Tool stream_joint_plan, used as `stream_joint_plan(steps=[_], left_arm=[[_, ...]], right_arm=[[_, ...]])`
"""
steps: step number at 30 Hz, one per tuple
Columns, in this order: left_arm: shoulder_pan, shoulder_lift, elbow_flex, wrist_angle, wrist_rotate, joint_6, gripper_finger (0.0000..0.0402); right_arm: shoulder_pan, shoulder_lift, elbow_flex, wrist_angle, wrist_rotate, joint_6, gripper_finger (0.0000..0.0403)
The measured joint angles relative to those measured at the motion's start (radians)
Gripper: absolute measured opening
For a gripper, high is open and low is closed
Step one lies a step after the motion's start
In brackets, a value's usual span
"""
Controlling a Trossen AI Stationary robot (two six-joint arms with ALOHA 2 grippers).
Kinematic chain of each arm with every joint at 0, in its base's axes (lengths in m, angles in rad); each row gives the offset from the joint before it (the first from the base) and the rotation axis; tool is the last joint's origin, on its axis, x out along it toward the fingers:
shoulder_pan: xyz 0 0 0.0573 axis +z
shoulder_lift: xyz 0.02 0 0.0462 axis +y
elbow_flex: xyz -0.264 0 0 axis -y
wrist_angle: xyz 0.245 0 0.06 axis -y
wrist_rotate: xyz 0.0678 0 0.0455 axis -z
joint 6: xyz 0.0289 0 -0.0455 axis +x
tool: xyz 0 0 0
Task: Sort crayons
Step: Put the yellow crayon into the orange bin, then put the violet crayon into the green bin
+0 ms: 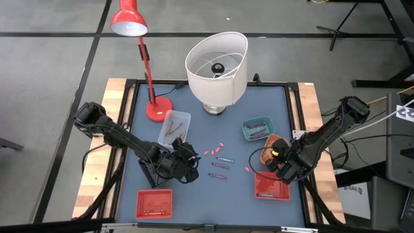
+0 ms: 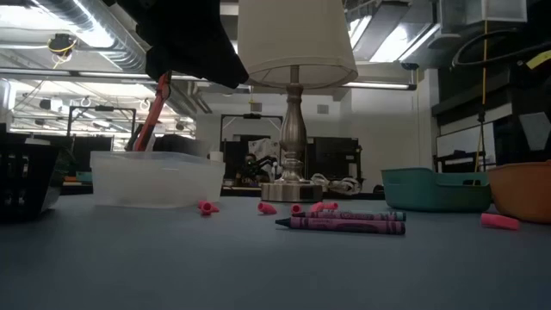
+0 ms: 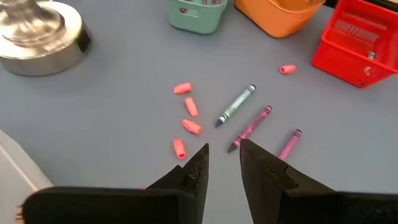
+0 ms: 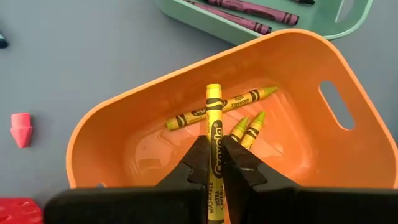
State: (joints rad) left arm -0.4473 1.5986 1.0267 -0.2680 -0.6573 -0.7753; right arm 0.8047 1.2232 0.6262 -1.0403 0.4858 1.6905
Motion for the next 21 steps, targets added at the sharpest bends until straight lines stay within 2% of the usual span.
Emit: stream_joint_plan(steps=[6,12,21], left_arm=[[0.0,0.0,0.0,0.0,0.093,0.001,0.0076],[0.0,0.0,0.0,0.0,0.101,0.001,0.0076],[0.0,0.0,0.0,0.001,0.102,0.001,0.0076]], right_arm=[[0.0,0.0,0.0,0.003,0.0,0.0,0.0019],[0.0,0.0,0.0,0.003,0.0,0.0,0.0026],[0.0,0.0,0.0,0.003,0.0,0.0,0.0119]])
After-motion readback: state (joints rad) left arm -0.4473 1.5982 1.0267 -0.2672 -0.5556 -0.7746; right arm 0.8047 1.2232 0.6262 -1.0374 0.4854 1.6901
